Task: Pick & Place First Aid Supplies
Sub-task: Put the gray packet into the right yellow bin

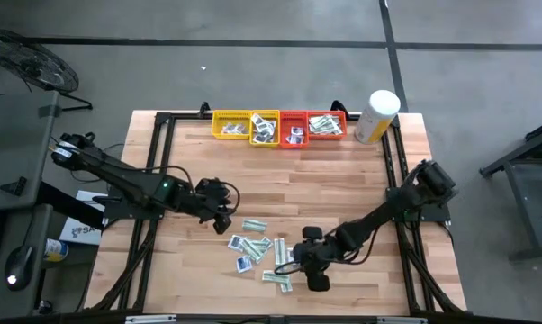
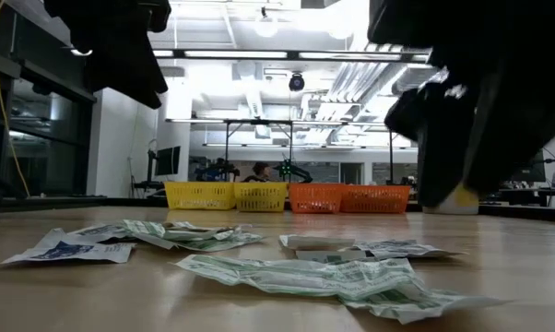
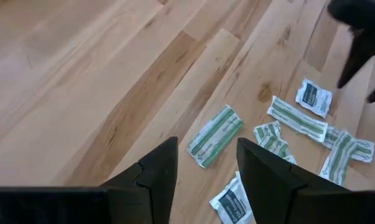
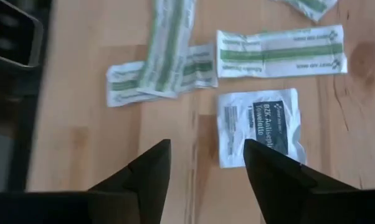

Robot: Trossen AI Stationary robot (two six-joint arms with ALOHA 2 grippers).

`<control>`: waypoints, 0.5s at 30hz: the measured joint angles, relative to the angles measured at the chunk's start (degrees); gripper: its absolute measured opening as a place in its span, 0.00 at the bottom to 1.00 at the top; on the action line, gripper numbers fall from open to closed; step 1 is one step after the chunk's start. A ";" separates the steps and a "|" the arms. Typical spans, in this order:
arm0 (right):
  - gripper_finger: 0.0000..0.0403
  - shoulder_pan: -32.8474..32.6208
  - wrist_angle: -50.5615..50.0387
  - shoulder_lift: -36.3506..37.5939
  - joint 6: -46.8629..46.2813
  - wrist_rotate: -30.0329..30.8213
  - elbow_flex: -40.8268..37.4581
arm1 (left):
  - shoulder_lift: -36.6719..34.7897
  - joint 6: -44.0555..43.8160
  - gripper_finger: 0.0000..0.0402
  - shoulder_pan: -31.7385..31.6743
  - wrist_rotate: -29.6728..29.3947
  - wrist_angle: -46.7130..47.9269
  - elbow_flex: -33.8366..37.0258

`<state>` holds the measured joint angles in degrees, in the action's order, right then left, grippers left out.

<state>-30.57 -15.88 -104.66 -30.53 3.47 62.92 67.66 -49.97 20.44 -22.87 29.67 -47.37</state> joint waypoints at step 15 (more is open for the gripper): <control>0.38 0.17 2.84 -5.99 0.99 2.88 0.14 | 0.02 -1.78 0.41 0.29 0.31 0.19 -0.02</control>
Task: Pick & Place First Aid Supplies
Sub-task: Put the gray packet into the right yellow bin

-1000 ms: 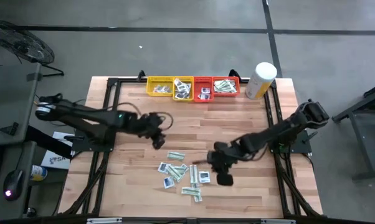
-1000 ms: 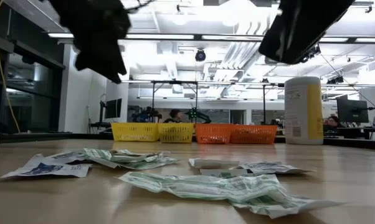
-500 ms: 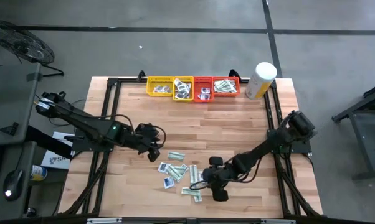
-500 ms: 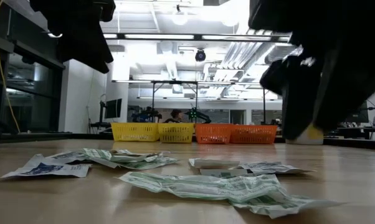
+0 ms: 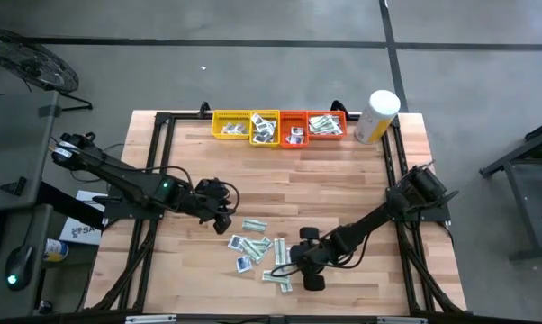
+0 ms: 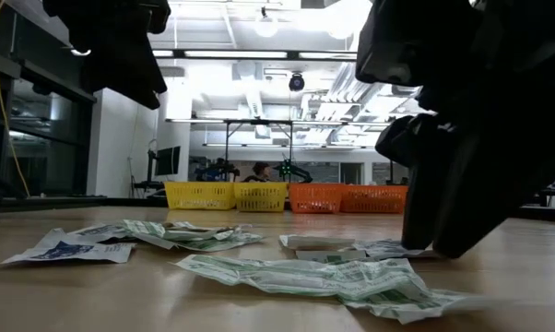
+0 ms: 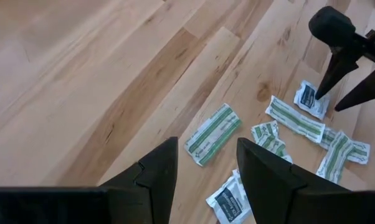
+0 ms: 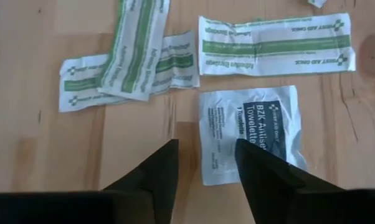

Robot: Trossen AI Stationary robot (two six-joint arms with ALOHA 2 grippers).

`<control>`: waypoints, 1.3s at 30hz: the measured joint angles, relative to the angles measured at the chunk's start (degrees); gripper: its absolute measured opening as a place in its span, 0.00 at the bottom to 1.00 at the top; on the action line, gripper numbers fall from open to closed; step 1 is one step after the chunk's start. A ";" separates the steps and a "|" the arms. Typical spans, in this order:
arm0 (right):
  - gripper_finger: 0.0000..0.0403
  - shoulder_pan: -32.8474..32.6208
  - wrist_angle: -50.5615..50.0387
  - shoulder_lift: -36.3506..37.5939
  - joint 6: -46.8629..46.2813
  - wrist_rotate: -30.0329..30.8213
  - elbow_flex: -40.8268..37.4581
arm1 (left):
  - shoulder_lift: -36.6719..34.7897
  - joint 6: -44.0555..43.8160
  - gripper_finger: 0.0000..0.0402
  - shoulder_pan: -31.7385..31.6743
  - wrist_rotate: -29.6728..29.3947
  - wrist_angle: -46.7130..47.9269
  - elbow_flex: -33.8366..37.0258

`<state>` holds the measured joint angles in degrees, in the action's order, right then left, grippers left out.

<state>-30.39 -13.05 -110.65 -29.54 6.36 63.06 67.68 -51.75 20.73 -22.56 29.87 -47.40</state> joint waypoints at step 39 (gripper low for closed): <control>0.00 -0.03 -8.03 7.09 -3.10 12.07 -0.45 | 0.46 -2.55 0.41 -0.09 -0.32 -5.84 -0.07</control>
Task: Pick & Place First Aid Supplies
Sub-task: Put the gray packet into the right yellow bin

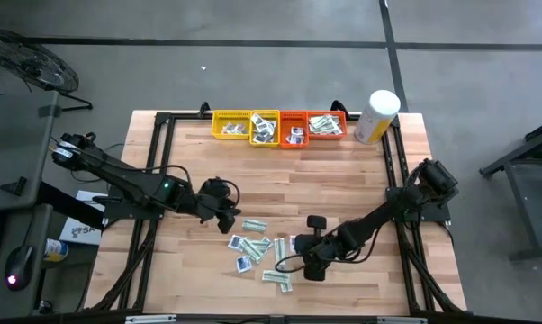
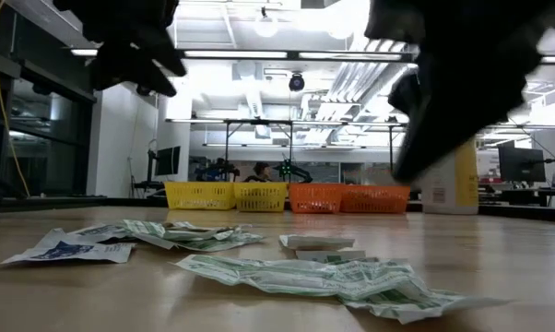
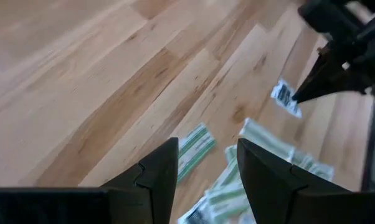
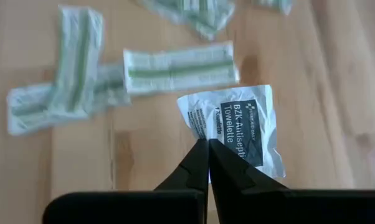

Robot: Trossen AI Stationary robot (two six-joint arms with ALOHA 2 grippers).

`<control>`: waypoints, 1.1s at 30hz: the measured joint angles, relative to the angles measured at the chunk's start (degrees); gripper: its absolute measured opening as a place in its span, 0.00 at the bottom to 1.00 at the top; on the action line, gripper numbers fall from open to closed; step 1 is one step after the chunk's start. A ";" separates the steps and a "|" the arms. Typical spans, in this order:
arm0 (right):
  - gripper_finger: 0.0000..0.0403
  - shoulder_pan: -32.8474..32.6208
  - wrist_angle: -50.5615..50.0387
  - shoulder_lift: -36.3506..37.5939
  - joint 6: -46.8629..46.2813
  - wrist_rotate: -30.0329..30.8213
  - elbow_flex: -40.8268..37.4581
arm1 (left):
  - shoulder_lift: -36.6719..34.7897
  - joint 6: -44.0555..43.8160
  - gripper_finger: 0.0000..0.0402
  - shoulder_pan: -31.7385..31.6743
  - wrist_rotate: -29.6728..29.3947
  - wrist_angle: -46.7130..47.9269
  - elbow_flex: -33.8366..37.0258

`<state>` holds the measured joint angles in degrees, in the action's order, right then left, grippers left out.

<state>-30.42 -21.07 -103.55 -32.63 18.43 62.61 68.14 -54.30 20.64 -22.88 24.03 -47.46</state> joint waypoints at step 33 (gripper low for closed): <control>0.00 20.57 -0.97 10.12 23.68 2.00 0.28 | 12.05 1.31 0.41 -30.05 30.30 -28.46 -0.02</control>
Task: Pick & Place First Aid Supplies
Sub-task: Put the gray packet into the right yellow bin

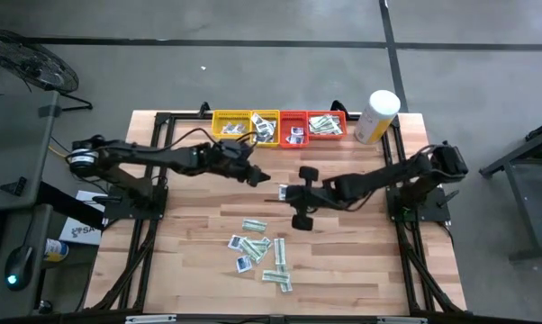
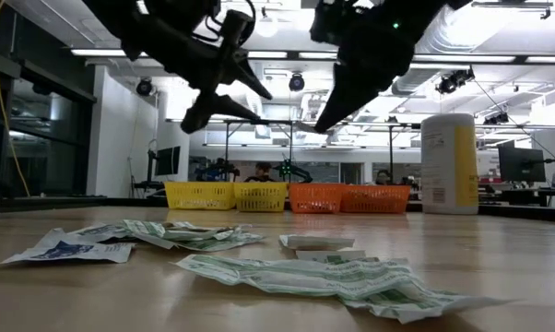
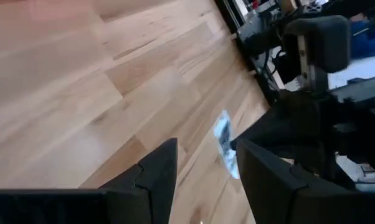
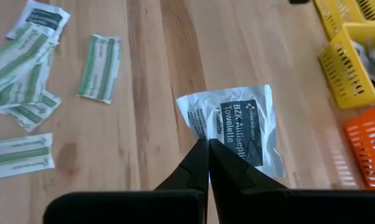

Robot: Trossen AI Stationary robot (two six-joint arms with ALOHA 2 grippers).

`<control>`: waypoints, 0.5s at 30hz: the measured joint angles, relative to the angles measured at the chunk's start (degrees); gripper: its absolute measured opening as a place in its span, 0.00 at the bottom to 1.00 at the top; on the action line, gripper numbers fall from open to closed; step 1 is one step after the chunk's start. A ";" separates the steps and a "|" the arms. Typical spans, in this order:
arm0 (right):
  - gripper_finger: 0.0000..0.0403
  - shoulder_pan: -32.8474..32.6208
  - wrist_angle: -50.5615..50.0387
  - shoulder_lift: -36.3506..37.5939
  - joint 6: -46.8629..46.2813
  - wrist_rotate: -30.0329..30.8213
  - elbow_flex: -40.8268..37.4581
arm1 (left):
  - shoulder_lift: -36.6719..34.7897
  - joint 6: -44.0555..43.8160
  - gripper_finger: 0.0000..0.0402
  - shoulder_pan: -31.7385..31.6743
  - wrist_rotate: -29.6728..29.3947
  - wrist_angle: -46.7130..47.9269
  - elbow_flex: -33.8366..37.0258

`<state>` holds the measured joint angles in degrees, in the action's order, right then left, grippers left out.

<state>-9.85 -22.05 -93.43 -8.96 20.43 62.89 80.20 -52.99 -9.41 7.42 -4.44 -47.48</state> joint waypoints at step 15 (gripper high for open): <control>0.00 9.24 8.04 0.00 5.27 -5.15 0.04 | 5.32 -0.04 0.41 -1.90 -0.30 -9.37 0.04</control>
<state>-0.61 -14.01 -93.43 -3.69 15.29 62.94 85.52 -53.04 -11.31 7.12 -13.81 -47.44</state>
